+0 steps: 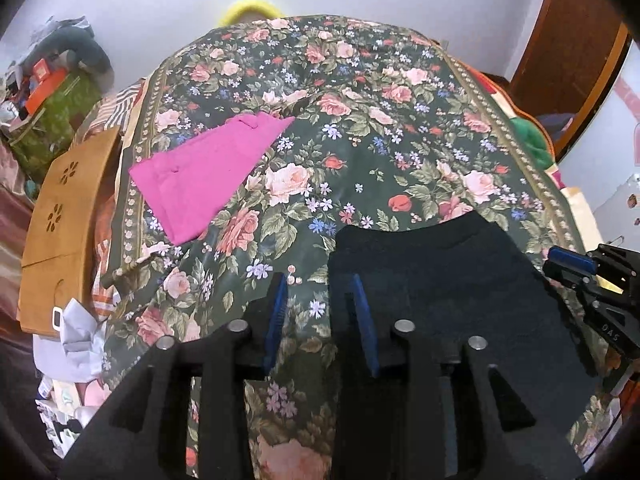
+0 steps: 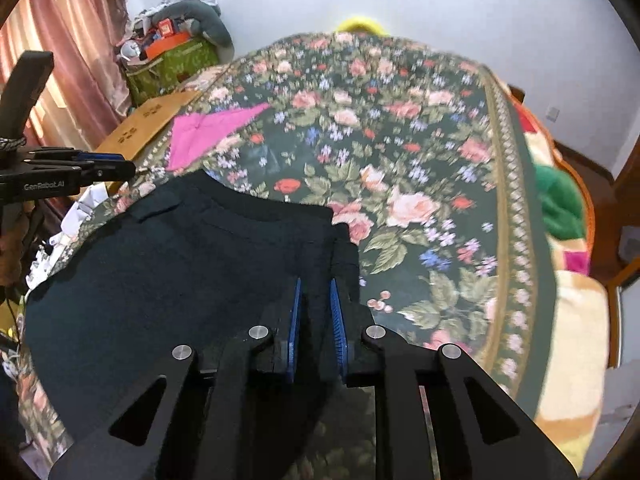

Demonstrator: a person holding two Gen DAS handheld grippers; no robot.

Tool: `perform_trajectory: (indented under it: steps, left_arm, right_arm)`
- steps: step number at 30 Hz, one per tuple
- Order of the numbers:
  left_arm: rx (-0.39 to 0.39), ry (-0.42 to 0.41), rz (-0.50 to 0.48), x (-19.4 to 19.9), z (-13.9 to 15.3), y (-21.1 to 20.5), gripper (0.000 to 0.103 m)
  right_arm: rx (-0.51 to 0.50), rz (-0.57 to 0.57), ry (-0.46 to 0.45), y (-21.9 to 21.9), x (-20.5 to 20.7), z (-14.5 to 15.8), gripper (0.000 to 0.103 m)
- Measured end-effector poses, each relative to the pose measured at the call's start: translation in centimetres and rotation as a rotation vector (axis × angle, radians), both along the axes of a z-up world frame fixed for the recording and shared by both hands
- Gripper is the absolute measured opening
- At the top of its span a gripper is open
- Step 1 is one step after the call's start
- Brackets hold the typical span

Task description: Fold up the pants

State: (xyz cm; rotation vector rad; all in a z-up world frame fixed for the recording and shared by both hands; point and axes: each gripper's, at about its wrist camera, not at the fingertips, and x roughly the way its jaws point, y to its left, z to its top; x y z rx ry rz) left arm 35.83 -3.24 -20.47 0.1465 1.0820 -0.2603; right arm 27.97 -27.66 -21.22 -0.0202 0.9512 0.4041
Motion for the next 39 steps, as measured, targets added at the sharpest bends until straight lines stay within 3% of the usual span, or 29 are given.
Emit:
perform_trajectory:
  steps: [1,3,4,5,7,12,23,30,33,36,38,39]
  left_arm:
    - [-0.002,0.001,0.0,-0.3,0.1,0.1,0.048]
    - [-0.012,0.009,-0.008,-0.9,0.1,0.2,0.063]
    - [-0.02,0.018,-0.013,-1.1,0.0,0.2,0.069]
    - [-0.04,0.045,-0.017,-1.4,-0.3,0.2,0.071]
    - [-0.05,0.095,-0.029,-1.7,-1.0,-0.1,0.072]
    - [-0.047,0.188,-0.033,-1.6,-3.0,-0.6,0.077]
    - [-0.225,0.41,0.038,1.2,-6.6,-0.2,0.083]
    - [-0.354,0.485,-0.009,2.3,-7.8,-0.9,0.08]
    - [-0.343,0.469,-0.013,2.3,-7.8,-1.3,0.076]
    - [-0.347,0.456,-0.004,2.1,-7.4,-1.1,0.064]
    - [-0.307,0.415,0.013,1.9,-6.7,-0.8,0.043]
    - [-0.311,0.405,0.001,1.7,-6.3,-0.6,0.04]
  right_arm:
    - [0.012,-0.003,0.001,-0.2,-0.2,0.3,0.015]
    - [0.048,-0.015,0.013,-0.8,-0.7,0.8,0.027]
    - [0.063,-0.023,0.022,-1.0,-0.9,0.8,0.044]
    - [0.079,-0.032,0.032,-1.2,-1.1,0.7,0.059]
    - [0.108,-0.048,0.05,-1.5,-1.4,0.4,0.066]
    - [0.148,-0.059,0.186,-1.7,-1.1,-2.2,0.067]
    - [0.358,-0.012,0.431,-1.6,1.6,-5.9,0.074]
    - [0.41,0.031,0.473,-0.9,2.5,-6.5,0.065]
    - [0.412,0.037,0.482,-0.5,2.9,-6.6,0.051]
    - [0.425,0.041,0.489,-0.3,2.9,-6.2,0.034]
    - [0.393,0.049,0.454,0.0,2.8,-5.4,0.025]
    - [0.382,0.056,0.444,0.1,2.8,-5.1,0.024]
